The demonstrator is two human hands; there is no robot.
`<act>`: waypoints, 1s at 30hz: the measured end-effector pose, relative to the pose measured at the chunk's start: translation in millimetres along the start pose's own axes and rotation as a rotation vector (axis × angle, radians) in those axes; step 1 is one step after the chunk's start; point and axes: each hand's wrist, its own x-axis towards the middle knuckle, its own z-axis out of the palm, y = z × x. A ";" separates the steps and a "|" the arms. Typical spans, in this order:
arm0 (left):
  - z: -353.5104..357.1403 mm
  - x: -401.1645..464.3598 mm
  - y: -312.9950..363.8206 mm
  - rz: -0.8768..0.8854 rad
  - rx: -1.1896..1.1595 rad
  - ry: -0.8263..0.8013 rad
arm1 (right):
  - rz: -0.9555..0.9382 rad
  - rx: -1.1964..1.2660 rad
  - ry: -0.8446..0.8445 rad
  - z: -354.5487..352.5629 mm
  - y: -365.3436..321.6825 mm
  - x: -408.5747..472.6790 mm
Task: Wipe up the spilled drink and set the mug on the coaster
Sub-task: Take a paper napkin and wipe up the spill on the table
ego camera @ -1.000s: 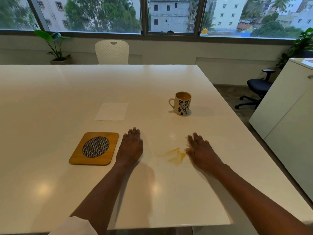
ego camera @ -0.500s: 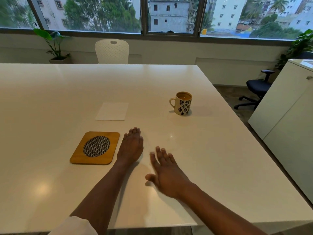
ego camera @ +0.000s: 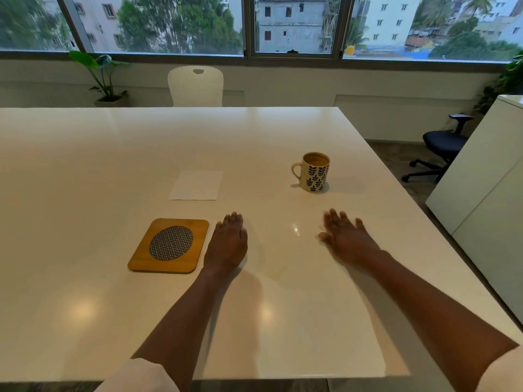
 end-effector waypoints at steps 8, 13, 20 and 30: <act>6.2 -2.7 -6.8 0.019 0.248 -0.032 | 0.028 0.063 0.039 -27.8 16.5 13.2; 4.8 -2.0 -1.9 0.037 0.275 -0.050 | 0.065 0.140 0.232 -25.1 2.9 18.1; 5.7 -1.8 -1.1 0.032 0.226 -0.024 | 0.038 0.367 0.262 -25.0 -52.7 7.2; 3.6 0.1 -1.9 0.037 0.156 -0.039 | -0.439 0.281 0.289 11.6 -128.2 -59.0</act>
